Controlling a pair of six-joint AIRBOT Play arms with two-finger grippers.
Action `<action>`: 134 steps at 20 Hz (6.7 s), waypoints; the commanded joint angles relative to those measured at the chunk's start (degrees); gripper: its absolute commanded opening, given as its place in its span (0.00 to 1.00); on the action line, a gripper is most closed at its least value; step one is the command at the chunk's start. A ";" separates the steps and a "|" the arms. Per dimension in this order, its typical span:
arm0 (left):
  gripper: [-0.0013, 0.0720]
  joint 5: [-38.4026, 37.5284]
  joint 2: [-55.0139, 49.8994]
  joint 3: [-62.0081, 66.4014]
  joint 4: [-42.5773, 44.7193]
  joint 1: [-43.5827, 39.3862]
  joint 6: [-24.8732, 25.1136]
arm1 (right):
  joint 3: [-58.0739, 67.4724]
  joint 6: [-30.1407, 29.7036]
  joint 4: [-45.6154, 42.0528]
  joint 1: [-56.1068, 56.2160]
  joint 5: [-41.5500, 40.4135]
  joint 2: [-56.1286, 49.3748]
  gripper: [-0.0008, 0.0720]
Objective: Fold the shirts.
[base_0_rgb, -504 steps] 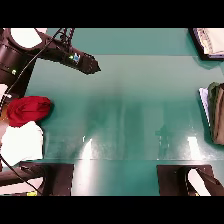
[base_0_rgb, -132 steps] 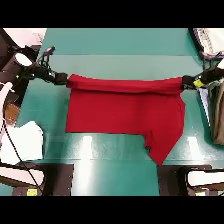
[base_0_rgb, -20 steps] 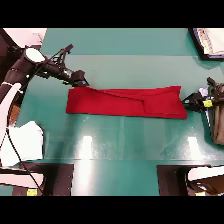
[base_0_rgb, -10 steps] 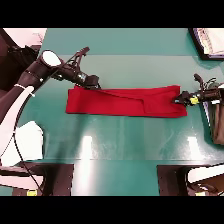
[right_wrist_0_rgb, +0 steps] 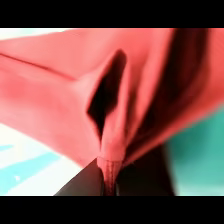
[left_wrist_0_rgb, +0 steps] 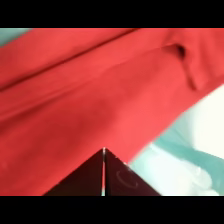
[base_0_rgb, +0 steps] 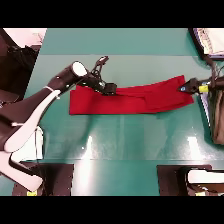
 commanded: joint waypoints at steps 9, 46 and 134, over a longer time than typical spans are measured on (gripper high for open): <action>0.05 -0.83 -19.10 20.44 -2.69 -6.40 -3.39 | 23.43 12.20 -0.59 23.52 2.29 5.38 0.03; 0.06 -27.58 17.44 21.14 17.07 26.10 -0.26 | 15.39 11.32 -11.76 39.43 -11.08 -5.46 0.79; 0.06 -22.97 17.27 20.92 9.53 19.32 2.73 | 0.04 28.26 -39.56 -24.35 2.51 29.05 0.75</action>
